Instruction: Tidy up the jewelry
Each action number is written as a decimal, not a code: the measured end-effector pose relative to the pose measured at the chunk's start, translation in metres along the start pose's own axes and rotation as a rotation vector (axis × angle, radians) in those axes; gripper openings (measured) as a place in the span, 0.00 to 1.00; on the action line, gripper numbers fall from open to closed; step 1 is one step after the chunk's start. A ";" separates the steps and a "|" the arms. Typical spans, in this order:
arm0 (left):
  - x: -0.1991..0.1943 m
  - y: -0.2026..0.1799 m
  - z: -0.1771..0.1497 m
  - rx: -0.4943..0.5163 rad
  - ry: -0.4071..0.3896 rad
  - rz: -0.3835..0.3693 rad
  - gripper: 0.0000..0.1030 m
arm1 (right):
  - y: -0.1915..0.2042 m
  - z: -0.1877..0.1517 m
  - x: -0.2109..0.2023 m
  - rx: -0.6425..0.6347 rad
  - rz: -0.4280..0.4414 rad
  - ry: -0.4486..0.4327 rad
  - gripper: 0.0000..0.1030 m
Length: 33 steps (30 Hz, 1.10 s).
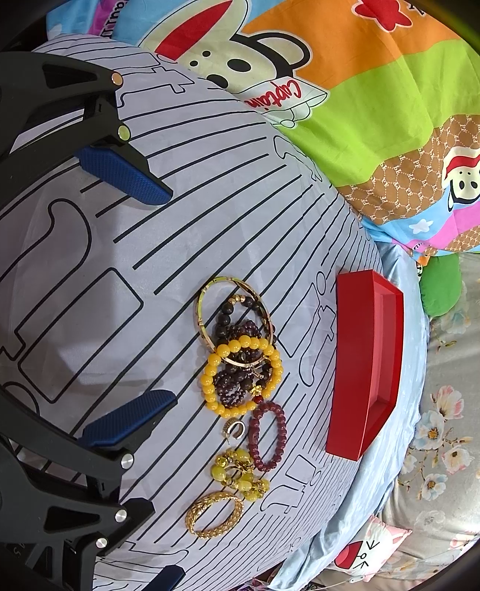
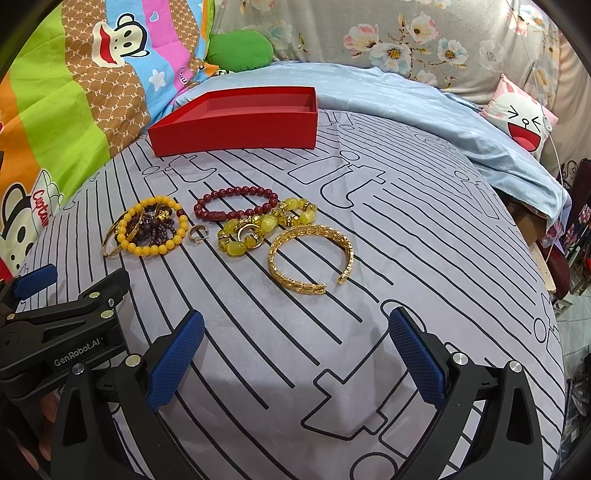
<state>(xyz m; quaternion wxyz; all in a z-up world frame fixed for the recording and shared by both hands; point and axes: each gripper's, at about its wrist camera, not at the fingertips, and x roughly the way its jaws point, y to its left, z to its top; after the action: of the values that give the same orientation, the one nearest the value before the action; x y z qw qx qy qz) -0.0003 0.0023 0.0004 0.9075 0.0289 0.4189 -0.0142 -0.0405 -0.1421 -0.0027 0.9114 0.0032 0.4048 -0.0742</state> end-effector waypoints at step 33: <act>-0.001 0.001 -0.001 -0.006 0.002 0.002 0.93 | -0.003 -0.002 0.002 0.007 0.007 0.012 0.94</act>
<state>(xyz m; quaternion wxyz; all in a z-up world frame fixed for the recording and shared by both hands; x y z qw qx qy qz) -0.0016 0.0034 0.0002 0.9071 0.0265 0.4199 -0.0121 -0.0410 -0.1452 -0.0047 0.9093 0.0082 0.4098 -0.0721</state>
